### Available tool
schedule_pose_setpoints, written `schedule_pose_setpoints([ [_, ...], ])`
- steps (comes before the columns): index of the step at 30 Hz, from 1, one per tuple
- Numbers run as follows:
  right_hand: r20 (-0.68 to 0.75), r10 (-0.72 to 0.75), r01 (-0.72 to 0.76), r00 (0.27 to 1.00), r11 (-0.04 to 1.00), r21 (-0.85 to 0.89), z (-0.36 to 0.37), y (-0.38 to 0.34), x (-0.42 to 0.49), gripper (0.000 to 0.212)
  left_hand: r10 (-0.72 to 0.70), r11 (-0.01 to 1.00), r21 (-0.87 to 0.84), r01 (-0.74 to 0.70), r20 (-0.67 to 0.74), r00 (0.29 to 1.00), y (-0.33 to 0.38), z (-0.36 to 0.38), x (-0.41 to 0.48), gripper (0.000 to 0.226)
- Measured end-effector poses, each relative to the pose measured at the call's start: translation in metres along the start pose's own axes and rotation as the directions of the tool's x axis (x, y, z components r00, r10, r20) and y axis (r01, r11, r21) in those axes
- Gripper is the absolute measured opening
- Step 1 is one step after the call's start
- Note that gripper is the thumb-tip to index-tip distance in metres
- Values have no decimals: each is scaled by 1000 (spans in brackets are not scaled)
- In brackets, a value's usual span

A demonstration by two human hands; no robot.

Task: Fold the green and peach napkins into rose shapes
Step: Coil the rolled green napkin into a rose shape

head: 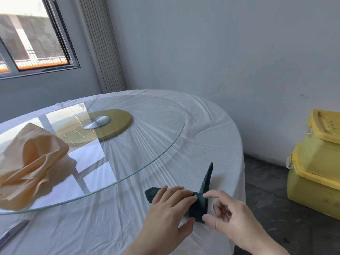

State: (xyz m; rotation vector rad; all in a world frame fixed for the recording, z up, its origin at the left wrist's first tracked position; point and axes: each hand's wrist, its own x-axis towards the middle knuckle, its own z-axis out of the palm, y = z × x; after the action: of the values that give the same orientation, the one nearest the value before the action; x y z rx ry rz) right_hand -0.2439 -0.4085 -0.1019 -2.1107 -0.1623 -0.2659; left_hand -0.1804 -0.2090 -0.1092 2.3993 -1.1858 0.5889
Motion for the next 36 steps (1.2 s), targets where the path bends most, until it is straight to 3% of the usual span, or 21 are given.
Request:
schedule_pose_setpoints([
  [7,-31,16,-18,999,997,-72,4,7,6,50,-79,997,5,79,100,992,-2,3,16,49],
  [12,-32,82,-84,996,994,-65,-1,12,16,38,-68,994,-82,67,-8,998,1,10,15,33],
  [15,-31,99,-101,995,994,-50,-3,15,23,35,-57,996,-68,55,-18,998,0,16,14,36],
  [19,-32,114,-116,993,991,-66,-8,18,29,45,-87,995,-56,88,24,996,-3,16,22,44],
  [25,-4,24,-24,1000,992,-127,-8,20,23,57,-152,982,-87,166,156,976,-8,15,40,50],
  [30,-1,34,-33,999,983,-182,-12,25,28,57,-135,988,-43,147,217,967,-10,12,56,52],
  [36,-19,112,-114,994,976,-187,-19,32,39,63,-139,989,-29,143,114,984,-8,22,51,47],
])
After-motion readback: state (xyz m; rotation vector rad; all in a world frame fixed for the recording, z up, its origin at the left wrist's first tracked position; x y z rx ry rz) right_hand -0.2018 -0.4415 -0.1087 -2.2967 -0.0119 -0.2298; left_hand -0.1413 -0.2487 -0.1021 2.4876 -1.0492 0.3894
